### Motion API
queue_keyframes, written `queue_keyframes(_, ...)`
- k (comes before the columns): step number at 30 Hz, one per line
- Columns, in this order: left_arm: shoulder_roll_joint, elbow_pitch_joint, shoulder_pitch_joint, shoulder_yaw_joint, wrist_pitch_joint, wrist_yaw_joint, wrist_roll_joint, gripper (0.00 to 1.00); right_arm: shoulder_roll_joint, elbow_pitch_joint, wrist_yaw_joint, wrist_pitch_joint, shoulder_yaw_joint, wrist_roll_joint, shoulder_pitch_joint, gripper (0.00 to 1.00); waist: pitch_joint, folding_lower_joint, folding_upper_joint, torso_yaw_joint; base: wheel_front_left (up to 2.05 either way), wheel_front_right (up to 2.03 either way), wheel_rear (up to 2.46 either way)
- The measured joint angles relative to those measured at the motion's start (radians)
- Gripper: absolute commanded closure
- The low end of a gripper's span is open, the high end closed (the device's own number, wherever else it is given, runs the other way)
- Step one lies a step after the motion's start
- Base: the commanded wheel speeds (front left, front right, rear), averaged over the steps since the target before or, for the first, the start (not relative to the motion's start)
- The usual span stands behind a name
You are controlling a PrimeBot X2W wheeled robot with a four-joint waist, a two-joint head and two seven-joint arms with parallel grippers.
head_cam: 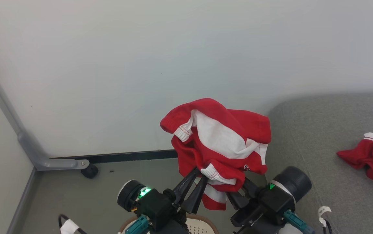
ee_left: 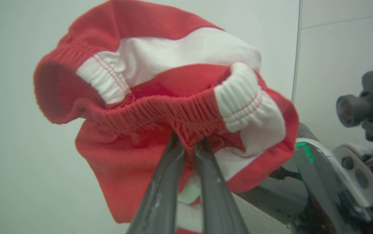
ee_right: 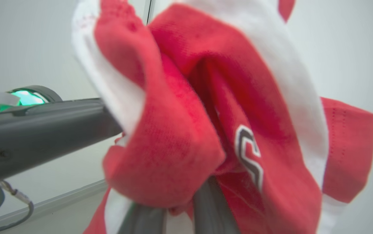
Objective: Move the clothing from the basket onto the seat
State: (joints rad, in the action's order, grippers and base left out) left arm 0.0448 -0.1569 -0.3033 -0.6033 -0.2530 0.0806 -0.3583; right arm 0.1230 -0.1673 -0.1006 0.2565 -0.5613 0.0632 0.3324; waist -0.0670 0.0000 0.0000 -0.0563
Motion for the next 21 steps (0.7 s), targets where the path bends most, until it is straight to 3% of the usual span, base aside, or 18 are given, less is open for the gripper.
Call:
queue_keyframes(9,-0.005,0.002,-0.001,0.0,-0.004,0.0,0.0,1.0,-0.01,0.029,0.016,-0.001,0.029,0.01,-0.017,1.0,0.004,0.0,0.0,-0.003,0.0,0.0,0.0)
queue_keyframes(10,-0.005,0.002,-0.001,0.0,-0.004,0.0,0.0,0.74,-0.01,0.03,0.017,-0.001,0.031,0.01,-0.017,1.0,0.005,0.0,0.0,-0.003,0.0,0.0,0.0)
queue_keyframes(11,-0.005,0.001,-0.001,-0.001,-0.004,0.001,0.001,0.28,-0.01,0.032,0.021,-0.001,0.035,0.01,-0.018,1.0,0.006,0.0,0.0,-0.004,0.0,0.0,0.0)
queue_keyframes(12,-0.004,-0.001,-0.001,-0.002,-0.004,0.008,0.002,0.0,-0.01,0.035,0.027,0.0,0.044,0.01,-0.018,1.0,0.007,0.0,0.0,-0.004,0.0,0.0,0.0)
queue_keyframes(21,0.005,-0.016,-0.001,-0.011,-0.004,0.009,0.008,0.0,-0.007,0.056,0.041,0.0,0.089,0.016,-0.018,1.0,0.012,0.0,0.0,-0.007,0.0,0.0,0.0)
